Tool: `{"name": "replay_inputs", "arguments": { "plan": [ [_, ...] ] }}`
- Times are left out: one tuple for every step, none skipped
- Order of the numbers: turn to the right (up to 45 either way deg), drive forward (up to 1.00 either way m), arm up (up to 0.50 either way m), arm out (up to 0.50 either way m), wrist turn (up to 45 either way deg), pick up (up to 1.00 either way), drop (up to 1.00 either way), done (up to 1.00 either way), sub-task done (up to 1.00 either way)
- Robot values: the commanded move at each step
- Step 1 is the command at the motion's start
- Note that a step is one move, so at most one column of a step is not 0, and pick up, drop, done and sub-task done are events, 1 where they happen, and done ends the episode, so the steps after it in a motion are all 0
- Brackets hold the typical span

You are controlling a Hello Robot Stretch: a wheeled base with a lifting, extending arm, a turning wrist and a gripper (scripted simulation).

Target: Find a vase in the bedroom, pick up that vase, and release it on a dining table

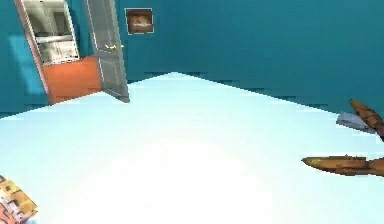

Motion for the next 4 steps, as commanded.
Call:
{"name": "replay_inputs", "arguments": {
  "plan": [
    [0.0,0.1,0.0,0.0,0.0,0.0,0.0,0.0,0.0],
    [-27.0,0.0,0.0,0.0,0.0,0.0,0.0,0.0,0.0],
    [0.0,0.3,0.0,0.0,0.0,0.0,0.0,0.0,0.0],
    [-3.0,0.0,0.0,0.0,0.0,0.0,0.0,0.0,0.0]
  ]
}}
